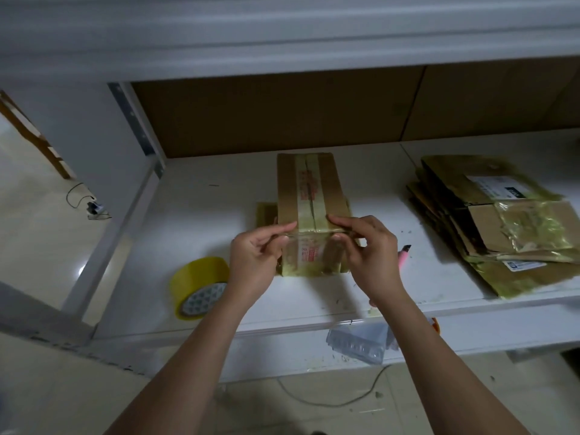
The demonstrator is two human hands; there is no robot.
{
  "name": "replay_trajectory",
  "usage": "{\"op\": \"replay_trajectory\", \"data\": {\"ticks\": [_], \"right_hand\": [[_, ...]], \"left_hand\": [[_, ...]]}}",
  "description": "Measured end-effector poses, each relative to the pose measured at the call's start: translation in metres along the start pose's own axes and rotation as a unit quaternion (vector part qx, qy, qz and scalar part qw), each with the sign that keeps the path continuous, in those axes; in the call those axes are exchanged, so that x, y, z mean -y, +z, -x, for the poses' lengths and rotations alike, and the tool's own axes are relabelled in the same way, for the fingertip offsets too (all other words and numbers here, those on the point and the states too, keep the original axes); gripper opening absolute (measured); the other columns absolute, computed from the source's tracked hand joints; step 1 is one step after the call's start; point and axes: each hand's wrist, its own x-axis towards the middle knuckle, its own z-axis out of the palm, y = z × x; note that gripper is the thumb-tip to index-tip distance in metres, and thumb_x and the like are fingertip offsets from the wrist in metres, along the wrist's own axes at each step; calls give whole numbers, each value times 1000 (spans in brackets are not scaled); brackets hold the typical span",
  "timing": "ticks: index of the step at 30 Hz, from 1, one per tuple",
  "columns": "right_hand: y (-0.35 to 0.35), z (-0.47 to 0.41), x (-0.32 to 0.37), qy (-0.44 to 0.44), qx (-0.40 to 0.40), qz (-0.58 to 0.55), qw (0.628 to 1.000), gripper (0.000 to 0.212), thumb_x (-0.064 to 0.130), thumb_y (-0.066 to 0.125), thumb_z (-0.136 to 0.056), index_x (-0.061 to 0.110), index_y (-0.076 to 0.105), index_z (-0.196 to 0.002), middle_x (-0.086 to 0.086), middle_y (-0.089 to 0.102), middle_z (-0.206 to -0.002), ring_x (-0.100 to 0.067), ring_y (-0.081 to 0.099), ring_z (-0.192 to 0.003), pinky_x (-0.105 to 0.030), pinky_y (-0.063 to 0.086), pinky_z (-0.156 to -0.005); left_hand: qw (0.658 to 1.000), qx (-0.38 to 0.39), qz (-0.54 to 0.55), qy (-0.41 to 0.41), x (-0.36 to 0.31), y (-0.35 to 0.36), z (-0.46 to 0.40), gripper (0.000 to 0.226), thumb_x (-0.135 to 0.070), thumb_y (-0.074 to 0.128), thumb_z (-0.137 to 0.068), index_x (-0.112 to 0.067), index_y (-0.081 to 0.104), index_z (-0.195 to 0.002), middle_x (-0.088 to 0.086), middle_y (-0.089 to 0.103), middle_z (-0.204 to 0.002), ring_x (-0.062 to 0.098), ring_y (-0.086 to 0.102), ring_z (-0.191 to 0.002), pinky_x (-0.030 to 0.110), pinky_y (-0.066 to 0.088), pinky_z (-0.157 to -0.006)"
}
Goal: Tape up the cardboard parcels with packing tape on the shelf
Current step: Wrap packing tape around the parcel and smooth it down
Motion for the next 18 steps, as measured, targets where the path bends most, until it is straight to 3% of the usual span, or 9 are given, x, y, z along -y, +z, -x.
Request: {"op": "replay_trajectory", "data": {"ticks": [4,8,11,14,18], "right_hand": [[-14,-4,5,67,83,-59,993,44,-5,63,-88,28,69,-117,-2,57,-95,-4,55,-86,-6,45,-78],[-40,-12,9,121,212,-130,961,64,-23,43,-86,24,67,-122,-5,52,-102,1,54,-95,-11,42,-97],[-46,-21,3,119,249,-122,953,68,-24,40,-89,30,68,-119,2,53,-99,0,56,-94,-17,41,-102],[-46,-25,-5,105,257,-111,954,59,-7,50,-96,46,68,-115,16,51,-87,-5,54,-91,-21,42,-97],[-46,-24,-6,87,248,-107,959,50,2,63,-90,44,65,-117,2,52,-94,-7,55,-92,-23,41,-97]], "left_hand": [[996,89,-31,-9,-6,-18,-2,55,14,47,-94,-34,72,-107,-11,73,-111,8,66,-110,20,52,-92],[972,213,-89,-52,-15,-42,-16,78,24,41,-89,-45,72,-108,-4,64,-118,10,58,-116,28,39,-111],[959,249,-117,-67,-27,-48,-24,63,12,46,-96,-44,71,-110,-6,65,-116,7,57,-116,30,37,-112],[959,240,-141,-59,-34,-46,-26,45,-2,54,-97,-42,71,-110,-16,68,-120,1,57,-119,24,41,-107],[970,215,-100,-57,-32,-42,-26,35,-3,66,-88,-30,72,-110,-13,73,-108,-1,65,-106,14,47,-96]]}}
